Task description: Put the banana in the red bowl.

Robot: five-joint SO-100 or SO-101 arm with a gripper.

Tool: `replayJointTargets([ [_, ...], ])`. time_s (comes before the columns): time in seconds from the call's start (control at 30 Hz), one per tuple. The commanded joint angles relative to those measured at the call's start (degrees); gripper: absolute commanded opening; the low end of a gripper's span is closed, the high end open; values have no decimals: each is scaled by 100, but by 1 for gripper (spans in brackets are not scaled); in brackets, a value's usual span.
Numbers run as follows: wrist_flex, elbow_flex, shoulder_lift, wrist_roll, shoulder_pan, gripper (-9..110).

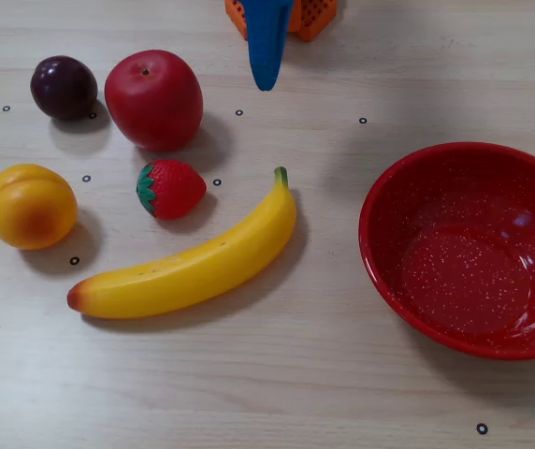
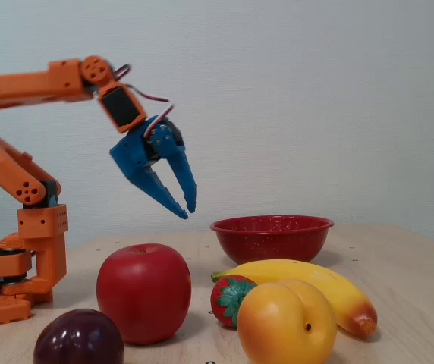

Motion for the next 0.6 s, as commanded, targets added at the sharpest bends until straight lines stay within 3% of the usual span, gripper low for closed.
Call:
replayJointTargets([
  [0.0,290,-1125,-606,97,-255,0],
  [0.5,1591,-4579,-3586,2048,-747,0],
  [0.57,1960,-5221,-4087,3261,-765,0],
])
